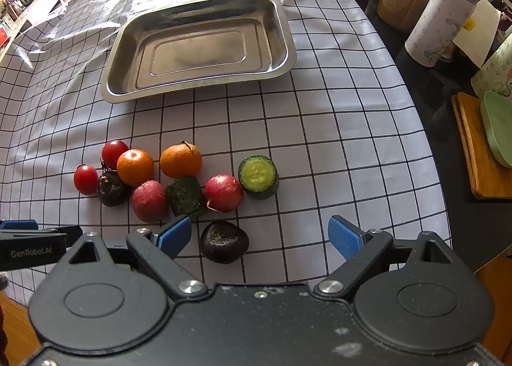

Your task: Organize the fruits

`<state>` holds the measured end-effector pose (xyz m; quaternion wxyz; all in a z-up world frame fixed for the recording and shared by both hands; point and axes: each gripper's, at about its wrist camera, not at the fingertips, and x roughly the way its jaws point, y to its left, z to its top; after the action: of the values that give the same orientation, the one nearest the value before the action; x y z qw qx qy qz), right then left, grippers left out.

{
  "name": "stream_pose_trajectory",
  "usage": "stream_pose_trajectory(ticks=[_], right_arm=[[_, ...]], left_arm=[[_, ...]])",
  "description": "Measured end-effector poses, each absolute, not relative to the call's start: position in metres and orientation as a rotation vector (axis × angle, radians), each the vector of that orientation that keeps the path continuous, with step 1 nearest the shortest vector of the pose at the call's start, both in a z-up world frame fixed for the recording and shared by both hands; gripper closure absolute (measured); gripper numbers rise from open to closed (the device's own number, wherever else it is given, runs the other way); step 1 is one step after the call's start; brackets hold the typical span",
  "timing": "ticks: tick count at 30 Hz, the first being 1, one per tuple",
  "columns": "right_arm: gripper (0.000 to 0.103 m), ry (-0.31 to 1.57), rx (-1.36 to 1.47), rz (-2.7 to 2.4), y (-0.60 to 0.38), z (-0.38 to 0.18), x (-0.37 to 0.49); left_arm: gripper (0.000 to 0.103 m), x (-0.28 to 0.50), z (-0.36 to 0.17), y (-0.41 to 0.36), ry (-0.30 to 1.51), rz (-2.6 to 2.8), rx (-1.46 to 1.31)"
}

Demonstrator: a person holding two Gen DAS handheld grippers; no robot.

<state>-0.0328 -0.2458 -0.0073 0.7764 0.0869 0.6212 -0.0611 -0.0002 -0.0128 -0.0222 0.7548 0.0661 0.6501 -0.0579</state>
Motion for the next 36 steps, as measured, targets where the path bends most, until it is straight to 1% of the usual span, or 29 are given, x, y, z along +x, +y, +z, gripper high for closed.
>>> stream_pose_trajectory(ticks=[12, 16, 31, 34, 36], right_arm=[[0.007, 1.346, 0.192, -0.134, -0.246, -0.008, -0.035], [0.008, 1.349, 0.202, -0.134, -0.247, -0.009, -0.035], [0.008, 1.375, 0.214, -0.062, -0.251, -0.019, -0.054], [0.008, 1.383, 0.227, -0.030, -0.249, -0.024, -0.058], [0.009, 1.381, 0.236, -0.009, -0.248, -0.025, -0.059]], left_arm=[[0.033, 0.001, -0.025, -0.012, 1.433, -0.140, 0.135], [0.039, 0.001, -0.026, -0.011, 1.436, -0.156, 0.120], [0.040, -0.011, -0.031, -0.008, 1.431, -0.257, 0.102], [0.043, -0.012, -0.033, -0.004, 1.422, -0.273, 0.093], [0.043, -0.012, -0.033, -0.002, 1.412, -0.277, 0.083]])
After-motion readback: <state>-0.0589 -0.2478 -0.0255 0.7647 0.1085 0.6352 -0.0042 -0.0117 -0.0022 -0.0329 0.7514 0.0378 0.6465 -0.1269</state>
